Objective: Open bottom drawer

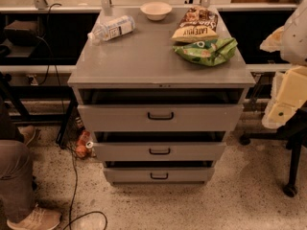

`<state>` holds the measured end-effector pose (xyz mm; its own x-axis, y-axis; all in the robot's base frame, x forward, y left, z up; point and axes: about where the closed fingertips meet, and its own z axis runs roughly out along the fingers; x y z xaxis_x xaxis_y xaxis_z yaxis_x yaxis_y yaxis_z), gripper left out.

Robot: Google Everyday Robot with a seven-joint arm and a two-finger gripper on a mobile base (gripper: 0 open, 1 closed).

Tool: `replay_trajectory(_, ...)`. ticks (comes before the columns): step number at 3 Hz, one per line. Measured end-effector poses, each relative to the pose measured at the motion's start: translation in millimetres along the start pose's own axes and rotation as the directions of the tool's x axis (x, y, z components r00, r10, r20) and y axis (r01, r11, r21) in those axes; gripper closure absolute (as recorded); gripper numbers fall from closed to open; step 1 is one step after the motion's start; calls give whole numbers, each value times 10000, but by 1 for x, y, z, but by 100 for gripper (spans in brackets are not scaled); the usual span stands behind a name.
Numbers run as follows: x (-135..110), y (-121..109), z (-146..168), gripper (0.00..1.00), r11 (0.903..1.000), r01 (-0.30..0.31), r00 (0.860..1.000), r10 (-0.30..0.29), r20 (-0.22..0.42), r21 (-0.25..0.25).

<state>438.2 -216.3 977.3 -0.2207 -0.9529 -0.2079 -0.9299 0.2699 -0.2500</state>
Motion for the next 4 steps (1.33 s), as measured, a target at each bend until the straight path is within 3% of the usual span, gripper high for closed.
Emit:
replay_trajectory(1,0,0,0,0,10000,0,10000,0,0,0)
replay_trajectory(2,5,16,26,0,9996,179,9995,-185,-254,-238)
replay_trajectory(4,-4,90,139,0,9919,819,9963,-839,-171,-967)
